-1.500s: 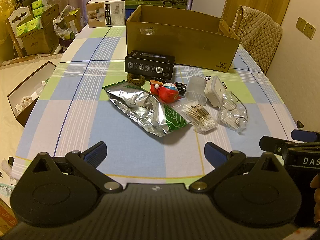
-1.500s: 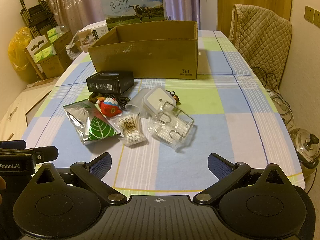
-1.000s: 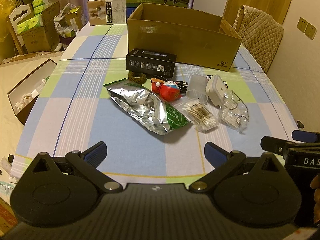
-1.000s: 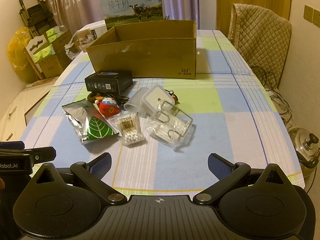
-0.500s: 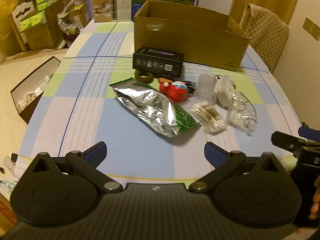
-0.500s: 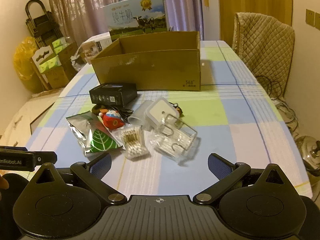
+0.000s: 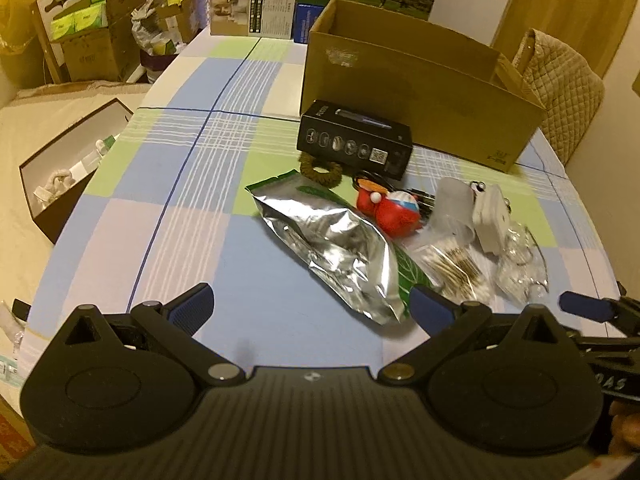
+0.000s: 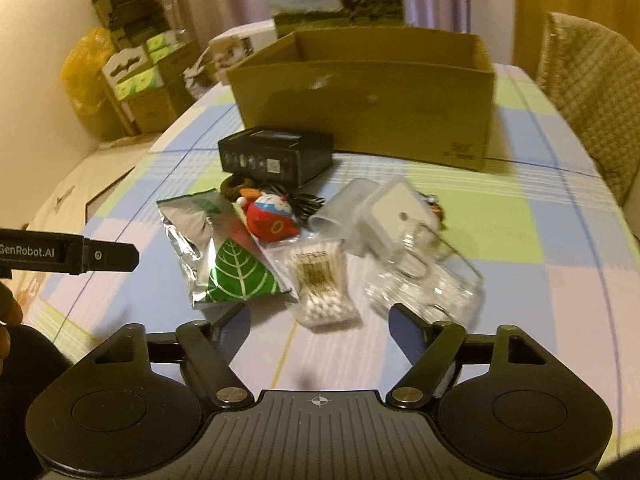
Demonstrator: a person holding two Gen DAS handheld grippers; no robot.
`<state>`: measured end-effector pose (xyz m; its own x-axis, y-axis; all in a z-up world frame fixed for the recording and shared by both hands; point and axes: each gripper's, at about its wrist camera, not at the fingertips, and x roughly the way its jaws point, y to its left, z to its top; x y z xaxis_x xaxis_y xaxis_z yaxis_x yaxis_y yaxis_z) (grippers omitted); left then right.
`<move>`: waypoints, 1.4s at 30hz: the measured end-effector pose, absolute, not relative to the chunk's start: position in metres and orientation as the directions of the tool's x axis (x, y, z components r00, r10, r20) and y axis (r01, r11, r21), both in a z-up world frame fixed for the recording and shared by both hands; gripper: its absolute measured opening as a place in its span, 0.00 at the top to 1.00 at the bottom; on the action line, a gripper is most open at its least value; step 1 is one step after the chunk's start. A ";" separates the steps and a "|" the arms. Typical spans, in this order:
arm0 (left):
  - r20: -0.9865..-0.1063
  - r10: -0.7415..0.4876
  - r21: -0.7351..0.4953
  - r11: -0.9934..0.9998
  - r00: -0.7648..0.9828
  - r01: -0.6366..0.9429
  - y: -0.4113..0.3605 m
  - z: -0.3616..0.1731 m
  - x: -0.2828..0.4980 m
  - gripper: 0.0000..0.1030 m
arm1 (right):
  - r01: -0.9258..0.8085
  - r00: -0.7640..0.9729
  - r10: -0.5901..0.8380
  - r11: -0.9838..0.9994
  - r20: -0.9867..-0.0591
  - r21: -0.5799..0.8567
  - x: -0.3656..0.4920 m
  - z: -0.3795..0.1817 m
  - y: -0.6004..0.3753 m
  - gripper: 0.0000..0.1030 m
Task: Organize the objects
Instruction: 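Reach the right gripper to the cotton swab bag while the left reaches the foil bag, then grasp the cotton swab bag with the right gripper while the left grasps the foil bag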
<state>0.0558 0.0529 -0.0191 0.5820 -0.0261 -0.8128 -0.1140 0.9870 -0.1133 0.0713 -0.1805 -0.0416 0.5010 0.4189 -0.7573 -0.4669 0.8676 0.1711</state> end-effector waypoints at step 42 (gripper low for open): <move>-0.870 -0.139 -0.201 0.976 0.474 -0.084 0.082 -0.072 0.133 0.06 | -0.540 0.420 0.366 0.836 -0.830 0.095 0.103 -0.092 -0.134 0.79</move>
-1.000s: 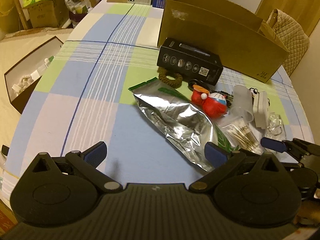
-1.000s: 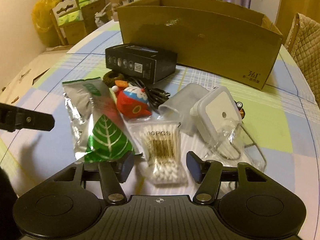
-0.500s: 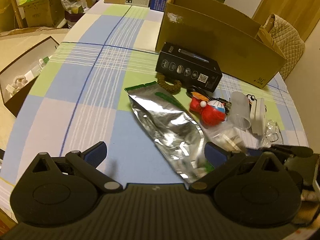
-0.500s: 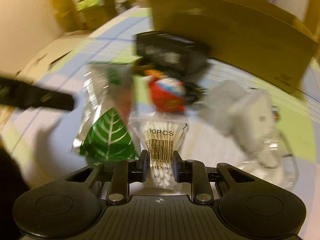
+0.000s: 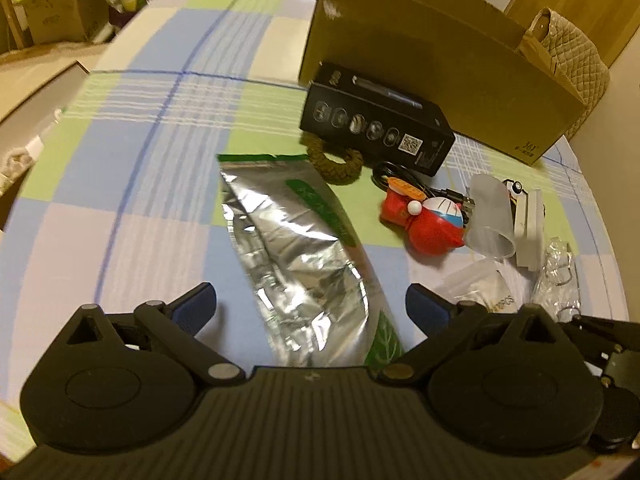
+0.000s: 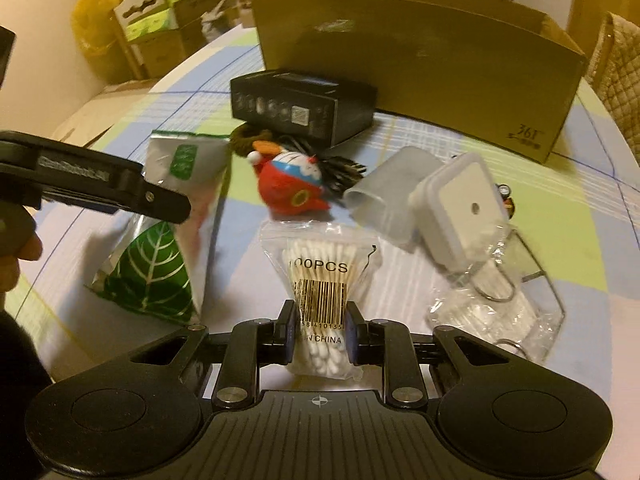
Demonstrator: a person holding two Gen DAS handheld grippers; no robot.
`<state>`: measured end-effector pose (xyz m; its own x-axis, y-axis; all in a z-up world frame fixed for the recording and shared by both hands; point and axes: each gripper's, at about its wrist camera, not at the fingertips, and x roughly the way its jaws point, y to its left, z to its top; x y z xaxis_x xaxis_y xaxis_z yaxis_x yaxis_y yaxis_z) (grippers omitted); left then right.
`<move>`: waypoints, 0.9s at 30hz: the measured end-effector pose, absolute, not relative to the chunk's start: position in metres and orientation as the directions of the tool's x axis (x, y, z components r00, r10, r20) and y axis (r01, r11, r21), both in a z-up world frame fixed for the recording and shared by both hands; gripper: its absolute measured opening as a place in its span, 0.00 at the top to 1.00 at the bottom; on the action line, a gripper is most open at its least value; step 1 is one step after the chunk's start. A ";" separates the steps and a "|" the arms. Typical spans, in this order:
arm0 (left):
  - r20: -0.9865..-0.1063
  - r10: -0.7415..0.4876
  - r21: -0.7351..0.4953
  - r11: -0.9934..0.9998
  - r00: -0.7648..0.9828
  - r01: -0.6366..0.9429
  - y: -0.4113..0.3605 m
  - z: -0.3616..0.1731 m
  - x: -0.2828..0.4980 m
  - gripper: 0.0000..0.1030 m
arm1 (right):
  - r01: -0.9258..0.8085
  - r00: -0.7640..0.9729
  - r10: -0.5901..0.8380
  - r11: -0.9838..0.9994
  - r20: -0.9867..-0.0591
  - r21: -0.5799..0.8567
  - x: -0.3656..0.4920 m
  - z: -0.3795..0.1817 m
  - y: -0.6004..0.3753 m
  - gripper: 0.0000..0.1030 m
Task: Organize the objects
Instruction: 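Grasp the cotton swab bag with the right gripper while the left grasps the foil bag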
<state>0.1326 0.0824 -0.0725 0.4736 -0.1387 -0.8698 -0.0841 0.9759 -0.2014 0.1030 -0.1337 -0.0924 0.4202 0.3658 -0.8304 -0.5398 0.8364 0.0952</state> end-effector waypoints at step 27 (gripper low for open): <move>-0.916 -0.054 -0.061 0.998 0.397 -0.004 0.050 -0.088 0.143 0.27 | -0.523 0.419 0.393 0.841 -0.819 0.136 0.106 -0.097 -0.135 0.79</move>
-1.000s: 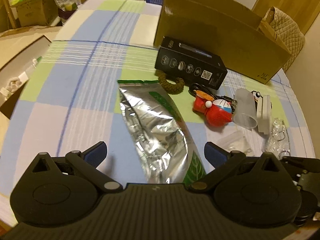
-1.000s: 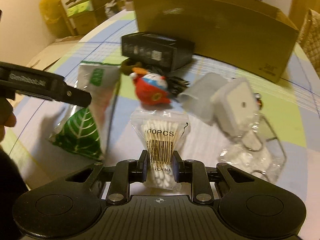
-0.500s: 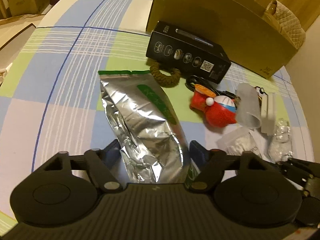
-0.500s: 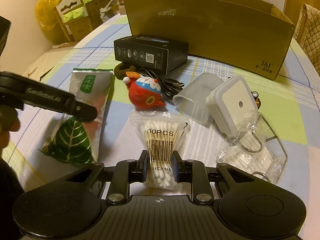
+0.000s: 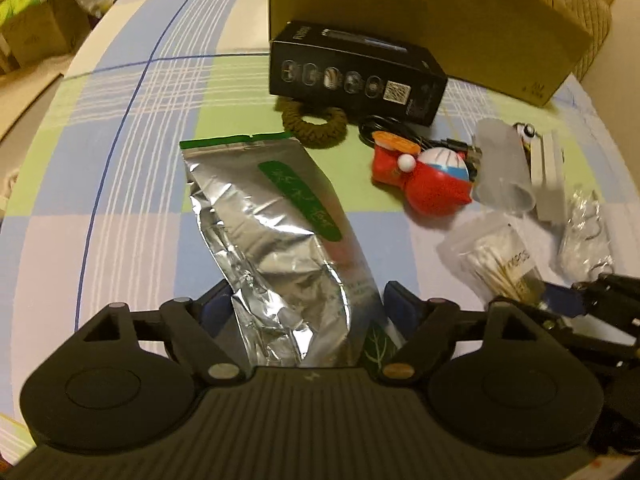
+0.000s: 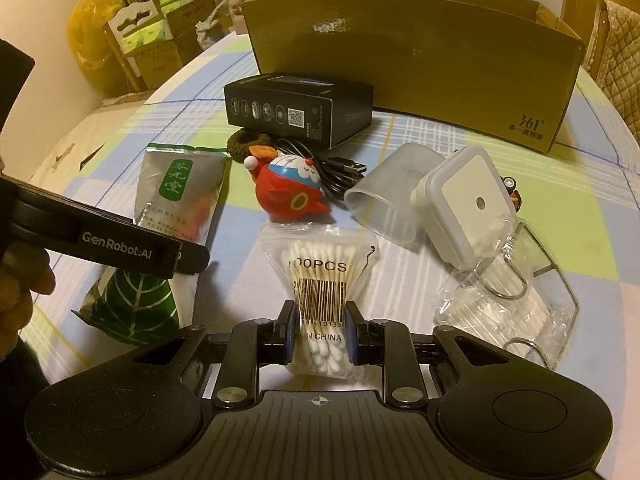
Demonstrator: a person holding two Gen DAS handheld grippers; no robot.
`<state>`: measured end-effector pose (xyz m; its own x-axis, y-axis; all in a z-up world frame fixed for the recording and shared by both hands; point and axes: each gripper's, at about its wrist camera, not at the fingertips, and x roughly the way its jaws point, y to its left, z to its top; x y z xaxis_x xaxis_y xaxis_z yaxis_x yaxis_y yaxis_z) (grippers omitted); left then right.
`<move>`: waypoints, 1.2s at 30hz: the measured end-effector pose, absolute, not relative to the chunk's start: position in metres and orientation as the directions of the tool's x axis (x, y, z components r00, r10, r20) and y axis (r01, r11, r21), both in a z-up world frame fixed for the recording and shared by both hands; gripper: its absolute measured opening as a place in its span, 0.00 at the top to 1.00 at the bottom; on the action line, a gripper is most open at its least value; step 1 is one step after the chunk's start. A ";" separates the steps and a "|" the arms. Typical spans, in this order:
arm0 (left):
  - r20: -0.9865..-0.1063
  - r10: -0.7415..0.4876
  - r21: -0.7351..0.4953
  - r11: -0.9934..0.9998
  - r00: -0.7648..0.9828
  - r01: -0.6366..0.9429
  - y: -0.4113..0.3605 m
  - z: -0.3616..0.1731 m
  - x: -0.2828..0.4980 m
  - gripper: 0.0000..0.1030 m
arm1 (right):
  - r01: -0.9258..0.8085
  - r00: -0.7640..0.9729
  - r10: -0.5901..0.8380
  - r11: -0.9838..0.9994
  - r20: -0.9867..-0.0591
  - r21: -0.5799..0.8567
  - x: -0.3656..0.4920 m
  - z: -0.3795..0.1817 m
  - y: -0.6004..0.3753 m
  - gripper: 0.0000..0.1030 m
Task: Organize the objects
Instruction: 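Grasp the cotton swab bag with the right gripper while the left grasps the foil bag, then carry the swab bag and foil bag over the cardboard box with both grippers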
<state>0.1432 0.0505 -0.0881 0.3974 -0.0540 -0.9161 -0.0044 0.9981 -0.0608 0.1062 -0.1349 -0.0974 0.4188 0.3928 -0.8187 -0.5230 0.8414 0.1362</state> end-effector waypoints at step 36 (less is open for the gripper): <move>-0.820 -0.147 -0.083 0.987 0.553 0.138 0.042 0.049 0.139 0.66 | -0.484 0.578 0.450 0.861 -0.681 0.158 0.135 0.017 -0.167 0.80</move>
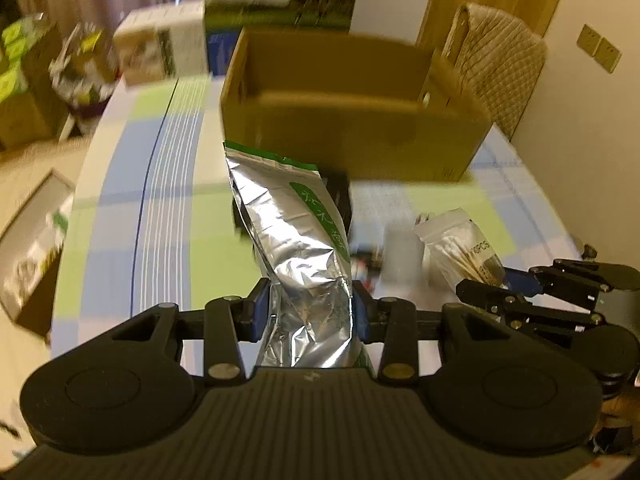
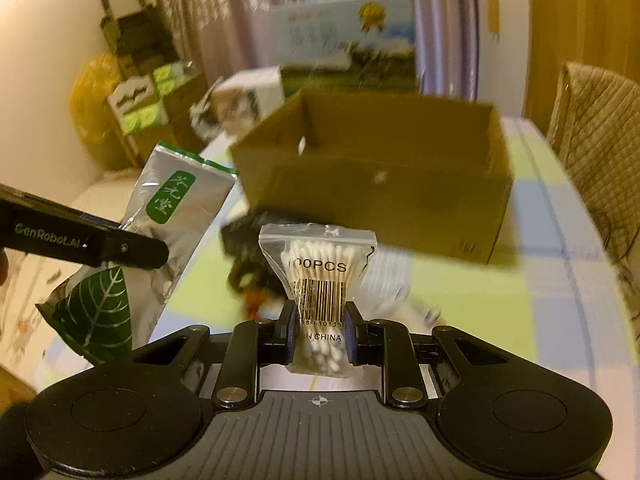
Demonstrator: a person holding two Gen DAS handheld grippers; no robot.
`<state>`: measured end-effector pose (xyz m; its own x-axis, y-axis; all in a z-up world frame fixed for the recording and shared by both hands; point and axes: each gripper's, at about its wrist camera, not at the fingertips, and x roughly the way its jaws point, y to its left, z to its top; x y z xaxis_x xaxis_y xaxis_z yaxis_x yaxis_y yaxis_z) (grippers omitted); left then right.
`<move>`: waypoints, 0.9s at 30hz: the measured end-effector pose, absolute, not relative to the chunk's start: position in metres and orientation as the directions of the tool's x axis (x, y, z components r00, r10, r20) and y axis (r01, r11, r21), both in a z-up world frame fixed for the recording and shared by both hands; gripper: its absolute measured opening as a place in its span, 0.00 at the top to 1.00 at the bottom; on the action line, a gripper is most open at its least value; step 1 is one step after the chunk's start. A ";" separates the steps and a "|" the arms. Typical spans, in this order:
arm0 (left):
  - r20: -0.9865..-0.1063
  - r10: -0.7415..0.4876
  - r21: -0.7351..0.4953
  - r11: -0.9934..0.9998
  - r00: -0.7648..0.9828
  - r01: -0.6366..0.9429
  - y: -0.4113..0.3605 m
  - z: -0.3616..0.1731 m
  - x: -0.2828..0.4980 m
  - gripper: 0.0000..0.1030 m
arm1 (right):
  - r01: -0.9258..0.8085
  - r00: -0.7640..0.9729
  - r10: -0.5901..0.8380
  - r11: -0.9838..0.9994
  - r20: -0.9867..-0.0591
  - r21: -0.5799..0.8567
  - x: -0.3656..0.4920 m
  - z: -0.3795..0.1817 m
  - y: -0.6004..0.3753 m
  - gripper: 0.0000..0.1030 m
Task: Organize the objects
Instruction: 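Carry the swab bag and foil bag over the cardboard box with both grippers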
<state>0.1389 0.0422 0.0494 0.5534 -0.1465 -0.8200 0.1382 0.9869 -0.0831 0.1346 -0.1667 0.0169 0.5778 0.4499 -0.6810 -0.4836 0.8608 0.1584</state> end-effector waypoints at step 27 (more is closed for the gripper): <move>-0.771 -0.200 -0.065 0.969 0.604 0.238 -0.008 0.100 0.341 0.65 | -0.378 0.644 0.378 0.913 -0.665 0.153 0.321 0.053 -0.191 0.80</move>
